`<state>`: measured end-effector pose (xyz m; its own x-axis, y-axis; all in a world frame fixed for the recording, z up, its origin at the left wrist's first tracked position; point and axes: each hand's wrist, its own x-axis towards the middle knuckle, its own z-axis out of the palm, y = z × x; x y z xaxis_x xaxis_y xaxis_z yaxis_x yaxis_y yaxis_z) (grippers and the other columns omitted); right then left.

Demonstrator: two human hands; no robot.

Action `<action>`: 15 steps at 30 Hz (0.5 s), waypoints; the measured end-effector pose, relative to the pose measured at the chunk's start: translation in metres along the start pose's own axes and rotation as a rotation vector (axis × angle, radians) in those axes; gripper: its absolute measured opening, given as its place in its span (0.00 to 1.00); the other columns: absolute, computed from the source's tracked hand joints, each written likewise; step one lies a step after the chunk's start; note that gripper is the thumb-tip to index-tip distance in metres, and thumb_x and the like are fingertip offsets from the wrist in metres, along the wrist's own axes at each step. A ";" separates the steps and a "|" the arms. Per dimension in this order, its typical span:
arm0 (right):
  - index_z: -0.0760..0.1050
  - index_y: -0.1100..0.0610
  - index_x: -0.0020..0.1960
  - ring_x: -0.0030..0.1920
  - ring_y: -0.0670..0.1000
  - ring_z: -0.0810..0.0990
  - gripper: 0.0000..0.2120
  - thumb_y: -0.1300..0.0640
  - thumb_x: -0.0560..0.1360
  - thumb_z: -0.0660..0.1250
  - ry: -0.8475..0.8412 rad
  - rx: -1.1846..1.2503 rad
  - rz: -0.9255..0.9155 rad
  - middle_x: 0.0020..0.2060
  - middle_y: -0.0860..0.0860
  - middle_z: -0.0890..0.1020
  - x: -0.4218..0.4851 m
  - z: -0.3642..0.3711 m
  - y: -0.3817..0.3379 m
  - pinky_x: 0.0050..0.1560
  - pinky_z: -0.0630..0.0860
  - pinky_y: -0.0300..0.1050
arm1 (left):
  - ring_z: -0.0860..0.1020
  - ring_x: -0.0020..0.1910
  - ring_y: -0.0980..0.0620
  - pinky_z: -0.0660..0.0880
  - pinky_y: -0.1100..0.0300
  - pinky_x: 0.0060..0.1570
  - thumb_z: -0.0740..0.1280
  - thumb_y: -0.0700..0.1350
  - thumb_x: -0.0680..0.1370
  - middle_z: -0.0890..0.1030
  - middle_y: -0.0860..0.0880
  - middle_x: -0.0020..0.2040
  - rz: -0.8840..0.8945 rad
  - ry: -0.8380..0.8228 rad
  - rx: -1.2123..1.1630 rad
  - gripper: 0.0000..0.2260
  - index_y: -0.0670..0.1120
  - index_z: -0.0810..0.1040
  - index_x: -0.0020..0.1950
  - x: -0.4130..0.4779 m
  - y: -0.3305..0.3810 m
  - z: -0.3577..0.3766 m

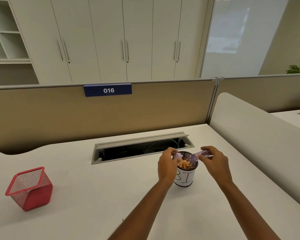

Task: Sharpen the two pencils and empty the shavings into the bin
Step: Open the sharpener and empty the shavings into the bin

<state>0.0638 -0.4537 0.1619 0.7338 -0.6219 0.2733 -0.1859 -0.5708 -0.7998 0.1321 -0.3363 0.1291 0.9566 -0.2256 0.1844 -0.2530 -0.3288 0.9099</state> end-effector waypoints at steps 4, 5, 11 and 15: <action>0.76 0.65 0.57 0.46 0.53 0.76 0.14 0.65 0.72 0.68 -0.013 0.018 0.006 0.53 0.62 0.81 -0.003 0.000 0.000 0.40 0.72 0.35 | 0.75 0.50 0.54 0.69 0.68 0.47 0.62 0.43 0.78 0.78 0.45 0.57 0.090 -0.093 0.198 0.10 0.43 0.74 0.58 -0.001 0.000 0.000; 0.76 0.65 0.57 0.46 0.52 0.75 0.14 0.65 0.72 0.68 -0.018 0.024 0.009 0.53 0.62 0.81 -0.004 0.000 0.000 0.41 0.72 0.36 | 0.76 0.51 0.52 0.70 0.67 0.47 0.62 0.42 0.78 0.78 0.45 0.58 0.091 -0.107 0.245 0.10 0.42 0.74 0.58 -0.001 0.000 -0.001; 0.76 0.64 0.57 0.45 0.51 0.75 0.14 0.64 0.72 0.68 0.013 0.043 0.005 0.53 0.61 0.81 -0.009 0.001 0.003 0.42 0.72 0.37 | 0.76 0.54 0.50 0.72 0.64 0.50 0.61 0.42 0.79 0.75 0.45 0.60 0.193 -0.086 0.329 0.11 0.43 0.73 0.61 0.004 0.004 -0.009; 0.76 0.64 0.57 0.44 0.52 0.76 0.13 0.65 0.72 0.68 0.014 0.059 0.017 0.52 0.62 0.81 -0.010 0.001 0.005 0.42 0.72 0.39 | 0.77 0.54 0.50 0.70 0.66 0.46 0.63 0.43 0.78 0.78 0.45 0.57 0.091 -0.113 0.251 0.11 0.42 0.75 0.59 0.005 -0.002 -0.008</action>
<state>0.0559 -0.4498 0.1551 0.7217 -0.6390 0.2662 -0.1594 -0.5277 -0.8343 0.1382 -0.3290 0.1308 0.9098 -0.3606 0.2053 -0.3780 -0.5161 0.7686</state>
